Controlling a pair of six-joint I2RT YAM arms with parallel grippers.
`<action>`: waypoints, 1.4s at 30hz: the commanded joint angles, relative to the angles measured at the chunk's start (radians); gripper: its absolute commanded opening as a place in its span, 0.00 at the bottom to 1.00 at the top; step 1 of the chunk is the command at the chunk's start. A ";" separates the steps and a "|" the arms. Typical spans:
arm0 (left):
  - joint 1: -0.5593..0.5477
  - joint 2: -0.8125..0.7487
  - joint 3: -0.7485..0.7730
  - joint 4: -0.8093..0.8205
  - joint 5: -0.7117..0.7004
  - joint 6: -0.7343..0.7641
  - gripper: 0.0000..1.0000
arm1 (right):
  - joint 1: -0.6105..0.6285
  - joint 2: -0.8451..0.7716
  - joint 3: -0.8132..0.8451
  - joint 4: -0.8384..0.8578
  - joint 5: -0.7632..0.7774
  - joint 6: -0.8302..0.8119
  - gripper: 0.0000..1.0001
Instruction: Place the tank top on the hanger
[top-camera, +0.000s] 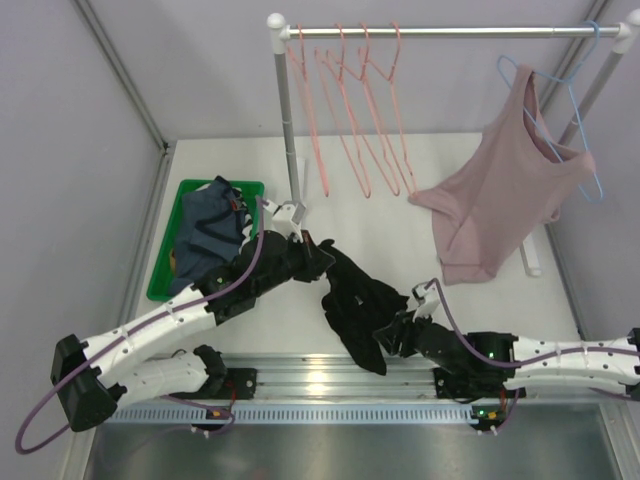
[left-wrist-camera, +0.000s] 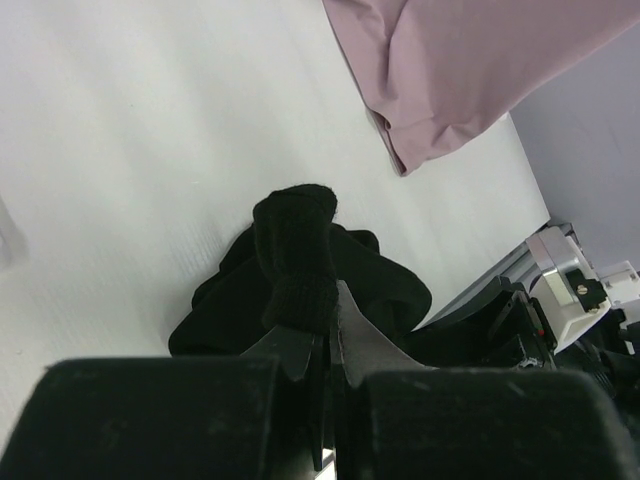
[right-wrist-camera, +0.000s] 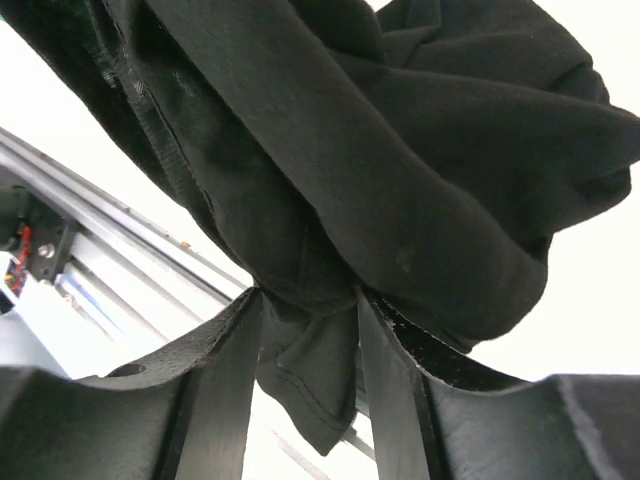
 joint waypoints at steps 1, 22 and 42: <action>0.004 -0.001 0.038 0.013 0.002 0.008 0.00 | -0.011 -0.059 -0.029 0.082 -0.007 -0.004 0.45; 0.006 -0.038 0.086 -0.091 0.007 0.068 0.00 | -0.017 -0.108 0.188 -0.088 0.002 -0.045 0.00; 0.013 -0.118 0.549 -0.255 0.151 0.324 0.00 | -0.017 0.294 1.394 -0.658 0.274 -0.436 0.00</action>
